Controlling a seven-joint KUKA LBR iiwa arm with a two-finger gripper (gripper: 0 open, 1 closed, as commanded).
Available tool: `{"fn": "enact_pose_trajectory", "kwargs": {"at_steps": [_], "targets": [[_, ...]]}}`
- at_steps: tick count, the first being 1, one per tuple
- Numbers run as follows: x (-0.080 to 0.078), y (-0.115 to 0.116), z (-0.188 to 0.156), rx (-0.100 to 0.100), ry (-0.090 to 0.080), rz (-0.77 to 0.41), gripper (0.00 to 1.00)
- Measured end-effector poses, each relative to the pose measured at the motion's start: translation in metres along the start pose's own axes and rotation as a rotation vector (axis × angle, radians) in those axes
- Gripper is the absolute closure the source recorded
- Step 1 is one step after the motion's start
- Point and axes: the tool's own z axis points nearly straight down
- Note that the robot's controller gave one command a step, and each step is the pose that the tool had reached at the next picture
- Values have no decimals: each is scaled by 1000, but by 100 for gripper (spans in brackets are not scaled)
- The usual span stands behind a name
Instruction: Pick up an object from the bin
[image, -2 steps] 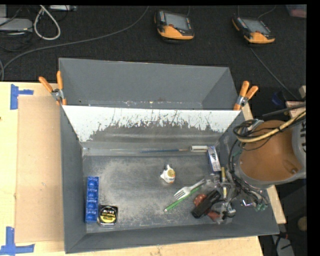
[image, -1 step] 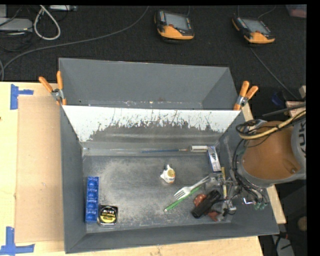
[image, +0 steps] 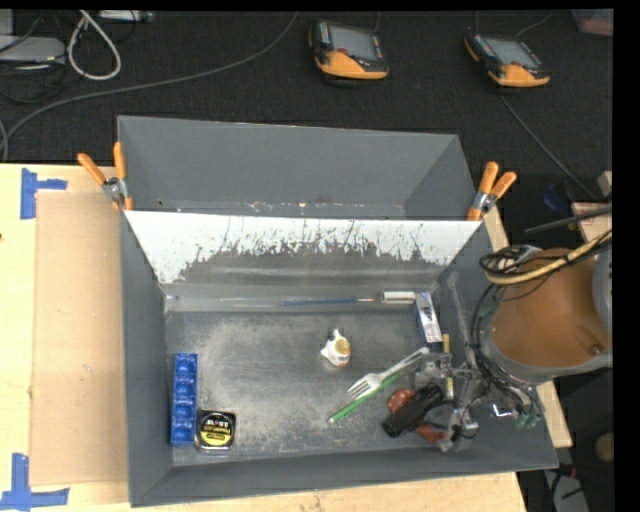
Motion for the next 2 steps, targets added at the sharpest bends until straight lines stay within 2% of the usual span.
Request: {"fn": "enact_pose_trajectory", "kwargs": {"at_steps": [1, 2], "targets": [[-12, 3, 2, 3, -4, -41, 0], [-35, 5, 16, 2, -4, -334, 0]]}}
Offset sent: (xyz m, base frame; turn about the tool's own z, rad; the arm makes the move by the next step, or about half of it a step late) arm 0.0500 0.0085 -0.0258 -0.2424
